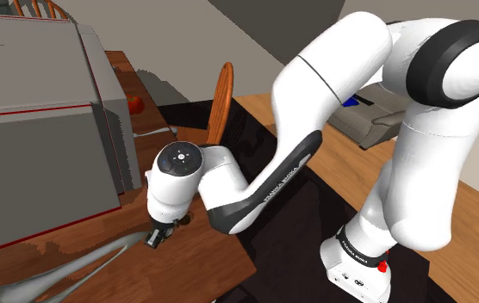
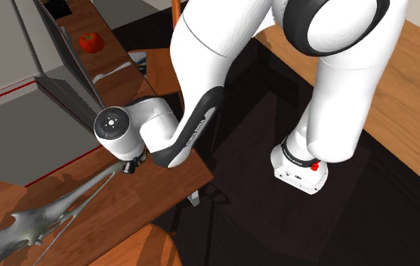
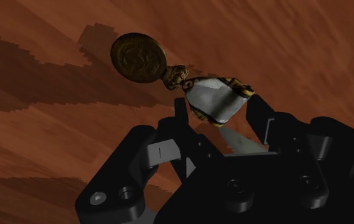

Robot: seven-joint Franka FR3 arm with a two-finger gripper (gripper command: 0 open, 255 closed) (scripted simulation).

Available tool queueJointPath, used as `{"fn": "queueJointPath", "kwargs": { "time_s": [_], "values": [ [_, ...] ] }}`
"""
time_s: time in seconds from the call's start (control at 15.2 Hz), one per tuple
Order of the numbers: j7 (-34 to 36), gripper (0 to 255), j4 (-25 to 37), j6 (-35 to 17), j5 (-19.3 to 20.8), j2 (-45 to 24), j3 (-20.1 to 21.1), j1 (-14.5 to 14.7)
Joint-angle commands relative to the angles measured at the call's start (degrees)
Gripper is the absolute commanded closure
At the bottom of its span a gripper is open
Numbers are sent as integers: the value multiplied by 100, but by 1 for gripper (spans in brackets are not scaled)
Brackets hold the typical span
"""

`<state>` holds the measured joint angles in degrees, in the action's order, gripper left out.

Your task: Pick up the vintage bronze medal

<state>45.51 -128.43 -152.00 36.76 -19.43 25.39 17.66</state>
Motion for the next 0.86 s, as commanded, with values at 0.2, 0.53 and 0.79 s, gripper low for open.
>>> {"fn": "queueJointPath", "kwargs": {
  "time_s": [0.2, 0.53, 0.79],
  "values": [
    [-358, 255, -34, 235, -436, 333, 234, -176],
    [-710, 255, -32, 487, -874, 665, 434, -318],
    [-857, 255, -20, 600, -1059, 805, 504, -367]
  ]
}}
